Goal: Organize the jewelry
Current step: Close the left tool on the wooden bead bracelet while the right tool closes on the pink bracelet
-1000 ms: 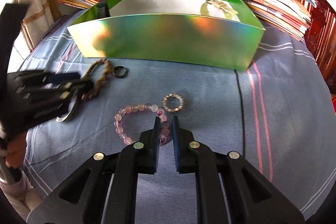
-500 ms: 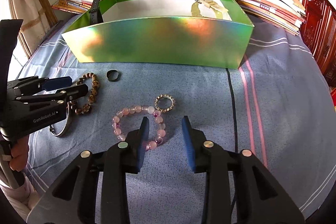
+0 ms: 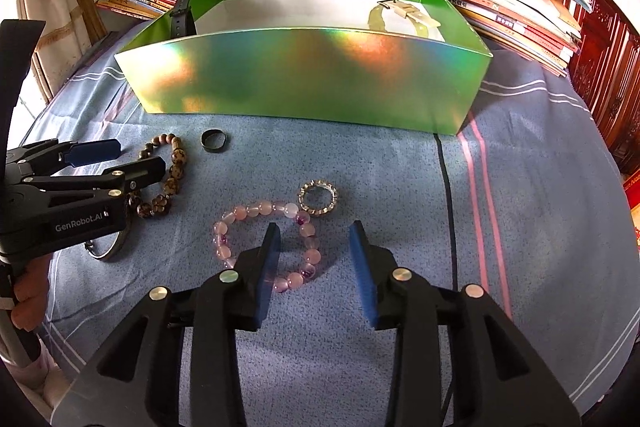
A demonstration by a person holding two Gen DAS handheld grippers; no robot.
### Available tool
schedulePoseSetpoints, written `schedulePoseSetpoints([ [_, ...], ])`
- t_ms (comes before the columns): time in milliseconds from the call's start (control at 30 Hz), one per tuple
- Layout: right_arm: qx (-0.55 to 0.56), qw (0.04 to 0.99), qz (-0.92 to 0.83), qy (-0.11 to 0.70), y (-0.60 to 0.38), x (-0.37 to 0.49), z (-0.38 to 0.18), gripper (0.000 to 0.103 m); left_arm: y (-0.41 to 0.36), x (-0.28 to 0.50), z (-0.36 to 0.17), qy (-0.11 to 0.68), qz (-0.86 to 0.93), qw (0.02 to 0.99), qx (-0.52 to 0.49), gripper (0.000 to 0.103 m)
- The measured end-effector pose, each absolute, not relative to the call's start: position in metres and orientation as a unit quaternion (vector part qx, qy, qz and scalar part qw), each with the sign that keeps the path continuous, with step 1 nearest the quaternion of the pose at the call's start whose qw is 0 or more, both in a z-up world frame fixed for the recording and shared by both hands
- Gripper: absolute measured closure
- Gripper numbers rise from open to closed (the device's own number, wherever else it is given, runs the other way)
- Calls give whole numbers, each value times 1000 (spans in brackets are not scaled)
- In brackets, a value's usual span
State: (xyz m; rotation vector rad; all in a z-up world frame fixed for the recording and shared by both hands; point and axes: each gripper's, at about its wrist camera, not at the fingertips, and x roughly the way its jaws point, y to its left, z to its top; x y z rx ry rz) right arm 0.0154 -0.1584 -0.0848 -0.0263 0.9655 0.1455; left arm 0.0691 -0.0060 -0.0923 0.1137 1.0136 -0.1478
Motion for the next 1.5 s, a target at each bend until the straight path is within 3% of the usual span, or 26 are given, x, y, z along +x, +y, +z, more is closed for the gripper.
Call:
schedulePoseSetpoints([
  [100, -18, 885, 55, 462, -160, 17, -85, 61, -6, 69, -93, 485, -66, 871, 51, 29],
  [500, 13, 887, -19, 462, -179, 22, -86, 58, -8, 65, -94, 482, -45, 874, 39, 22],
  [967, -2, 892, -2, 453, -163, 16, -88, 58, -8, 61, -93, 477, -43, 877, 39, 21],
  [1067, 2, 893, -6, 451, -163, 16, -89, 53, -8, 60, -94, 475, -44, 878, 39, 21],
  [1133, 0, 893, -15, 449, -164, 18, -90, 43, -8, 59, -94, 474, -44, 878, 40, 20],
  [1267, 12, 892, -18, 451, -171, 20, -90, 40, -9, 59, -95, 476, -44, 877, 41, 15],
  [1367, 12, 894, -17, 447, -170, 19, -91, 41, -7, 60, -95, 475, -45, 878, 40, 15],
  [1500, 6, 897, 8, 442, -162, 16, -89, 67, -8, 59, -94, 473, -53, 878, 42, 21],
])
